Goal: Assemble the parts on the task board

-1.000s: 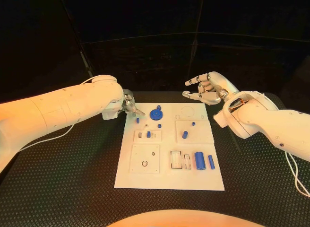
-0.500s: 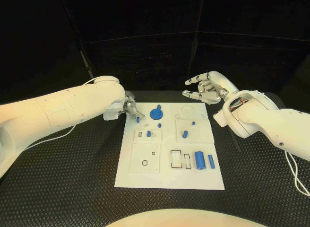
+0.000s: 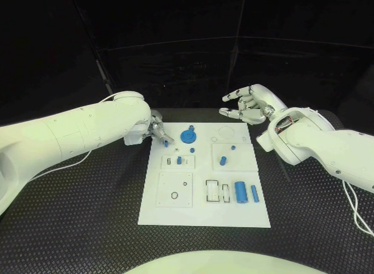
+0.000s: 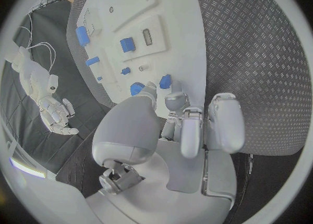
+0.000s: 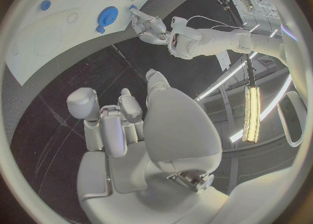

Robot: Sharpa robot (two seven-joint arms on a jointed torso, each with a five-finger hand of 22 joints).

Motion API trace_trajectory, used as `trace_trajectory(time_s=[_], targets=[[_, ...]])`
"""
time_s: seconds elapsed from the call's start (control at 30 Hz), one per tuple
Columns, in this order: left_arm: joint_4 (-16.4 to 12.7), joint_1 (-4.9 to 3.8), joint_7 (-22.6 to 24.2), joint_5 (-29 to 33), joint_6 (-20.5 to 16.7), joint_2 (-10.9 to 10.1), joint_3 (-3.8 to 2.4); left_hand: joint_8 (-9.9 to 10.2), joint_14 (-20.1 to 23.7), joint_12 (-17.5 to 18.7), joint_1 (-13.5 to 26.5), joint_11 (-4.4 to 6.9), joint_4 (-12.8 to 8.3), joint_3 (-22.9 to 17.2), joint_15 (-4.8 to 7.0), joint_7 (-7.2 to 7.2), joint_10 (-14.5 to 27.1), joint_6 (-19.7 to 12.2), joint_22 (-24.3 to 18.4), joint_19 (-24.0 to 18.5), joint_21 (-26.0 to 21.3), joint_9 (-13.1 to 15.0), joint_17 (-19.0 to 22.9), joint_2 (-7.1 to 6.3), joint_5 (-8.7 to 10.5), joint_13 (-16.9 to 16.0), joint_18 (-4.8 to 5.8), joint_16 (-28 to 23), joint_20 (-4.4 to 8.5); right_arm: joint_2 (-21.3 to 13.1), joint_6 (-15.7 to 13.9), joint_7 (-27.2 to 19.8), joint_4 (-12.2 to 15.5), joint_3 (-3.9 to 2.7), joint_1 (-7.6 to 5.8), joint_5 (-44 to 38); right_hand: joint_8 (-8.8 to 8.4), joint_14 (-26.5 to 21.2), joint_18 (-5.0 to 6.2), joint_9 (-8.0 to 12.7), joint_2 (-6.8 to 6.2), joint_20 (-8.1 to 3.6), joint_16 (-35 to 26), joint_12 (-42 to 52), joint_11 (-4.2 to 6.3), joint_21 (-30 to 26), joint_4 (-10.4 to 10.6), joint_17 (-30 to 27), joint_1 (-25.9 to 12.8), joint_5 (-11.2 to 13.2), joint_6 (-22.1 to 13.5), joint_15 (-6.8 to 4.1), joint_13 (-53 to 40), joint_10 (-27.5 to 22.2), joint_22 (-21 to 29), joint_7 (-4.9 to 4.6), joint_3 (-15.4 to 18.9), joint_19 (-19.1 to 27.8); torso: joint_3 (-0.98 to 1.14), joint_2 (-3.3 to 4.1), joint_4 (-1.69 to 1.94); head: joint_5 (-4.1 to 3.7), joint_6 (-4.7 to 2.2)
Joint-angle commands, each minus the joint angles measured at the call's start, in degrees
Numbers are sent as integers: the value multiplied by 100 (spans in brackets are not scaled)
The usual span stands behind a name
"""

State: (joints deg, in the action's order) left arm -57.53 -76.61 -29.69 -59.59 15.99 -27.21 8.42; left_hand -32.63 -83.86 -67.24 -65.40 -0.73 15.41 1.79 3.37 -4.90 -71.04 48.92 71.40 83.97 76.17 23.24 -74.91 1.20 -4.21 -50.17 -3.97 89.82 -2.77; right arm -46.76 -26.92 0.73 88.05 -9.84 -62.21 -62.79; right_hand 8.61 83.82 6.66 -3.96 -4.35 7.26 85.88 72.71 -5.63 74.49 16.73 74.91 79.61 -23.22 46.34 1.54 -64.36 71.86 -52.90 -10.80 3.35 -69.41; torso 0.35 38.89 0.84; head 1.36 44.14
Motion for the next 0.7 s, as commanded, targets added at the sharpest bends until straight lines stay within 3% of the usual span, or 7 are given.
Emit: trace_trajectory(time_s=[0.03,0.7], targets=[[3,-7,-10,43,81,13,-4,28,-614,20,-76,27,-23,28,-5,6,-6,63,11,11,32,-12,-1509,38,-29,7,1,18,-6,9,22,-54,0,-4,-9,9,18,402,42,6,8,7,-21,-2,-1,-39,-10,604,-61,-38,32,-37,2,-20,6,11,14,27,1,2,1,-2,8],[40,-6,-19,162,216,28,-4,-165,-614,21,-592,107,-377,-90,58,99,-28,253,12,2,13,21,-1509,392,-41,33,-2,18,48,19,15,-57,-17,-4,-10,15,23,399,46,5,23,7,-27,-8,0,-48,-13,591,-60,-53,36,-39,13,-29,26,12,7,37,4,-4,-2,1,21]])
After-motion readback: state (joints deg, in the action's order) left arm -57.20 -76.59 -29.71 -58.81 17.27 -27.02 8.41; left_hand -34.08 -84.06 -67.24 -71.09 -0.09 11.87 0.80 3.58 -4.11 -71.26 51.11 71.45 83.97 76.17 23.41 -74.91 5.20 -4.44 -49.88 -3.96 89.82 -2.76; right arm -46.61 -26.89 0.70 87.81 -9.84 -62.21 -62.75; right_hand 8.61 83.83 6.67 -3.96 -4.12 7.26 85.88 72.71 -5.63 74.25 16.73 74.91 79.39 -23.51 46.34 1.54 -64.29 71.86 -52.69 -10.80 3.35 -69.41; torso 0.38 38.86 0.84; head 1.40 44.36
